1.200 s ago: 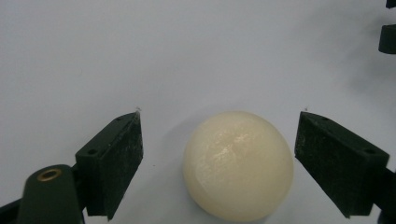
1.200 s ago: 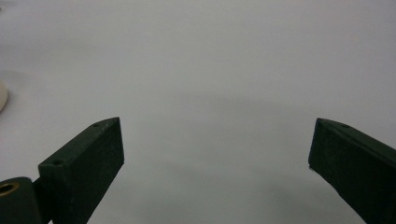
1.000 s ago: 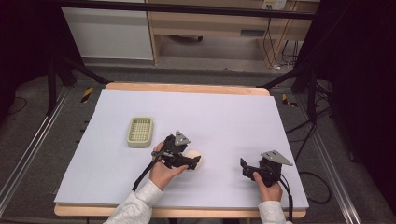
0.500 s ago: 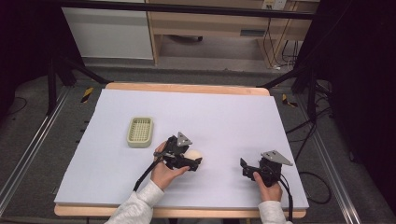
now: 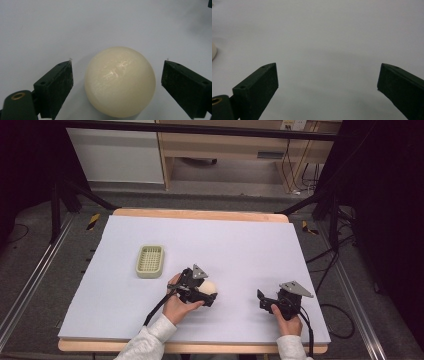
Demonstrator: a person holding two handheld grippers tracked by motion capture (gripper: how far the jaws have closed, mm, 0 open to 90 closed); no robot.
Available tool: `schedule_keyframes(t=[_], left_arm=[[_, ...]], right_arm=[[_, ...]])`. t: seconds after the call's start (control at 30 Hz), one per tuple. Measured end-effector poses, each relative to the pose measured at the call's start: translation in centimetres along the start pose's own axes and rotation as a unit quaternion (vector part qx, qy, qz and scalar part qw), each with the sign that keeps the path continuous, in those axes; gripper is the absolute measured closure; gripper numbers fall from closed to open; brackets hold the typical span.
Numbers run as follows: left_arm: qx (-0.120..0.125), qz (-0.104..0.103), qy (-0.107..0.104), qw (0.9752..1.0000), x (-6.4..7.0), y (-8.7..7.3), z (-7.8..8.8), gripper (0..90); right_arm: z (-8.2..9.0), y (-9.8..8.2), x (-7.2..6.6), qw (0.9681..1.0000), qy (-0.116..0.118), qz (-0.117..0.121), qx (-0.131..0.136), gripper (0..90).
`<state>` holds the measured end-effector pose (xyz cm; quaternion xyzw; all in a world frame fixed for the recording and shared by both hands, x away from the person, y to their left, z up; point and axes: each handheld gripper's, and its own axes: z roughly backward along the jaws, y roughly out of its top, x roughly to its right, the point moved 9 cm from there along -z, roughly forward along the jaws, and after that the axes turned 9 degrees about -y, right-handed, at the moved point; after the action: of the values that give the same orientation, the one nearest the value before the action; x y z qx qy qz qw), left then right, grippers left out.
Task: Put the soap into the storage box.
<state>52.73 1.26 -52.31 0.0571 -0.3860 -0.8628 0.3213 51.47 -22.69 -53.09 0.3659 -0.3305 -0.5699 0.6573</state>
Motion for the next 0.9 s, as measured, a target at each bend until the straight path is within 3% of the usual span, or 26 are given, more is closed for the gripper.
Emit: schedule_keyframes(t=[0.33, 0.9], left_arm=[[-0.010, 0.003, 0.002, 0.9999, -0.1, -0.6, -0.5, 11.3], [-0.021, 0.006, 0.006, 0.9997, -0.1, -1.2, -1.3, 20.6]], right_arm=[[0.0, 0.0, 0.0, 1.0000, 0.001, -0.001, -0.001, 3.8], [0.0, 0.0, 0.0, 1.0000, 0.001, -0.001, 0.000, 3.8]])
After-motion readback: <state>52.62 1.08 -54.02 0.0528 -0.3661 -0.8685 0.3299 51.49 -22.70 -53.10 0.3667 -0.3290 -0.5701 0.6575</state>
